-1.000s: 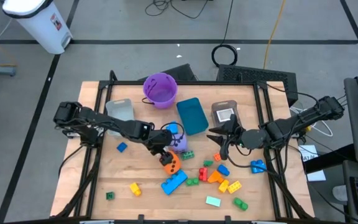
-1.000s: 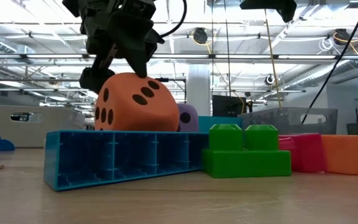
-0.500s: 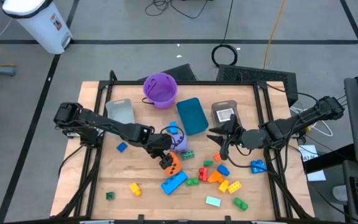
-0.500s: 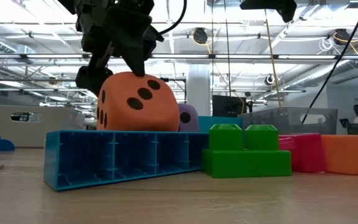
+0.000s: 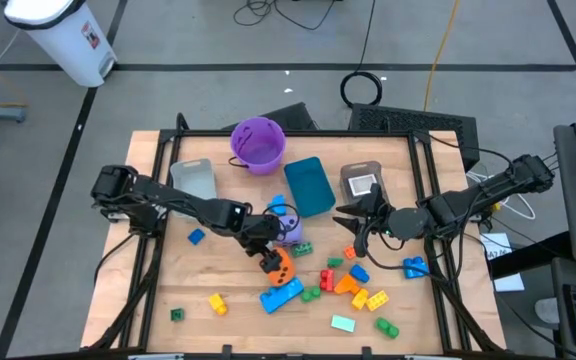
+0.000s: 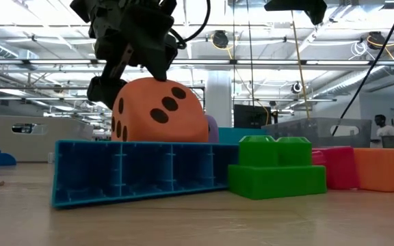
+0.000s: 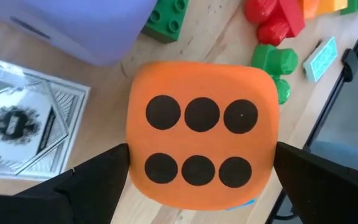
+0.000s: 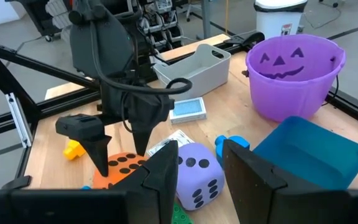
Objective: Pick & Place Toys
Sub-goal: Put the orange die into the gray bin
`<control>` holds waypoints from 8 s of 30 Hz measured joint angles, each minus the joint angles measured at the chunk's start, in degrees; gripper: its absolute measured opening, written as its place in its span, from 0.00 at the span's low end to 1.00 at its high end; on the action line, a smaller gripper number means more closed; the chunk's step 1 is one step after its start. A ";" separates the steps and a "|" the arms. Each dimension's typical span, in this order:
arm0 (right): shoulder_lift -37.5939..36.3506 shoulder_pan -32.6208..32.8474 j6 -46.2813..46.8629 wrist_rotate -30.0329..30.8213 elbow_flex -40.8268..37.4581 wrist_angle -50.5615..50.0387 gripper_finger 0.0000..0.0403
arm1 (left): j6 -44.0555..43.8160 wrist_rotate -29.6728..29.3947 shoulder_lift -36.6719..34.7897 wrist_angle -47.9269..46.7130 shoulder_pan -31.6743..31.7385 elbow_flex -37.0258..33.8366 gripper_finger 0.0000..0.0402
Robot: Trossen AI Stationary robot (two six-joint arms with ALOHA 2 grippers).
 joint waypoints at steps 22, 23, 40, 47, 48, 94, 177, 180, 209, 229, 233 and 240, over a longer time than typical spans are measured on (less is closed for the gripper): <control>0.00 -0.01 -0.23 -0.02 0.00 -0.46 0.29 | 0.31 1.46 0.20 -0.19 -0.11 -0.13 0.98; 0.00 0.00 -0.24 -0.02 0.00 -0.46 0.29 | 0.52 1.48 0.20 -0.26 -0.11 -0.13 0.98; 0.00 -0.02 -0.22 -0.02 0.00 -0.46 0.29 | 5.22 2.65 0.23 -2.84 -1.29 -0.17 0.96; 0.00 0.00 -0.01 -0.02 0.00 -0.46 0.29 | 5.51 2.78 0.22 -2.82 -1.31 -0.17 0.79; 0.00 0.00 0.17 -0.02 0.00 -0.46 0.29 | 5.50 2.78 0.22 -2.82 -1.31 -0.17 0.77; 0.01 0.00 -0.09 -0.02 0.04 -0.89 0.29 | 5.36 3.10 -3.12 -1.43 1.24 -0.33 0.51; 0.02 -0.02 -0.66 0.00 0.00 -3.45 0.29 | 5.19 12.26 6.25 8.20 3.01 -0.37 0.54; 0.02 0.00 -0.66 0.00 0.00 -3.45 0.29 | 5.43 11.27 5.20 7.90 3.01 -0.39 0.54; 0.02 -0.02 -1.29 0.00 0.00 -3.39 0.29 | 7.07 -2.11 -25.60 -13.24 9.92 -0.22 0.54; 0.02 -0.05 -1.27 0.01 0.00 -3.32 0.29 | 2.33 -17.60 -51.62 -35.53 26.19 -0.20 0.54; 0.02 -0.06 -1.27 0.00 0.00 -3.31 0.29 | 0.89 -21.46 -53.17 -40.40 29.30 -0.15 0.54; 0.02 -0.09 -1.11 0.00 0.00 -3.32 0.29 | -2.50 -24.76 -53.22 -49.45 34.36 -0.15 0.54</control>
